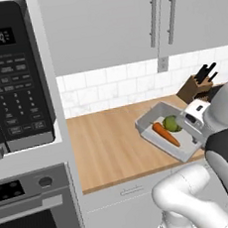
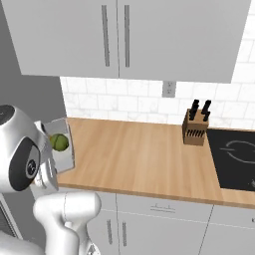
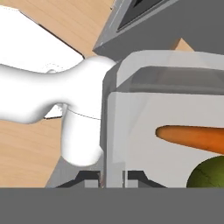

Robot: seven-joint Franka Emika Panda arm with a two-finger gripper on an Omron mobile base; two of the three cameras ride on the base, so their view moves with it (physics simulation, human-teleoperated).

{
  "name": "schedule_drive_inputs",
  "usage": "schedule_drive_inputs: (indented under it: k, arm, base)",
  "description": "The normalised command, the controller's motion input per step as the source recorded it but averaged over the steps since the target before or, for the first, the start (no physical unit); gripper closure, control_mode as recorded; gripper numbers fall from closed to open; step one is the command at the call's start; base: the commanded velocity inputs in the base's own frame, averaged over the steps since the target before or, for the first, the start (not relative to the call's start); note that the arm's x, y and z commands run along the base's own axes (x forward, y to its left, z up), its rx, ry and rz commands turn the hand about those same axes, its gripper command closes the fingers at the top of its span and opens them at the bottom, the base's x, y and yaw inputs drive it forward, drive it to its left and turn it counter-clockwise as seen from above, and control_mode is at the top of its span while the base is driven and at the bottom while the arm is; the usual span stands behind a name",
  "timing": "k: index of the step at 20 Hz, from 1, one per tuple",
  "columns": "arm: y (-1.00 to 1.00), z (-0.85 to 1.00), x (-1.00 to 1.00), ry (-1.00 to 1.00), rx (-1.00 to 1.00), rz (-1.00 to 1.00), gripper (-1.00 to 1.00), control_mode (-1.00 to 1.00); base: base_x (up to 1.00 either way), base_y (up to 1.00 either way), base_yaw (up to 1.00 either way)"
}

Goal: Take the meat container that has the fish and place it on the second highest rack of the freezer. Then take the vegetable container that has the carrot and lime and place it on the highest rack of the freezer.

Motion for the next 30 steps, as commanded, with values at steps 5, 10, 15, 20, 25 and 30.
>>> schedule_drive_inputs:
  k: [5,10,15,20,25,30]
  arm:
    - [-0.07,-0.43,-0.14,-0.09,0.03,0.00,1.00,-1.00]
    - [-0.01,-0.32,-0.19,-0.10,0.01,0.00,1.00,-1.00]
    - [0.00,0.00,0.00,0.00,0.00,0.00,1.00,1.00]
    - [0.00,0.00,0.00,0.00,0.00,0.00,1.00,1.00]
    - [0.00,0.00,0.00,0.00,0.00,0.00,1.00,1.00]
    - [0.00,0.00,0.00,0.00,0.00,0.00,1.00,1.00]
  base:
    - [0.00,0.00,0.00]
    - [0.00,0.00,0.00]
    - [-0.81,0.00,0.01]
    - [-1.00,0.05,0.08]
    - [-0.64,0.69,-0.01]
    - [-0.08,1.00,-0.07]
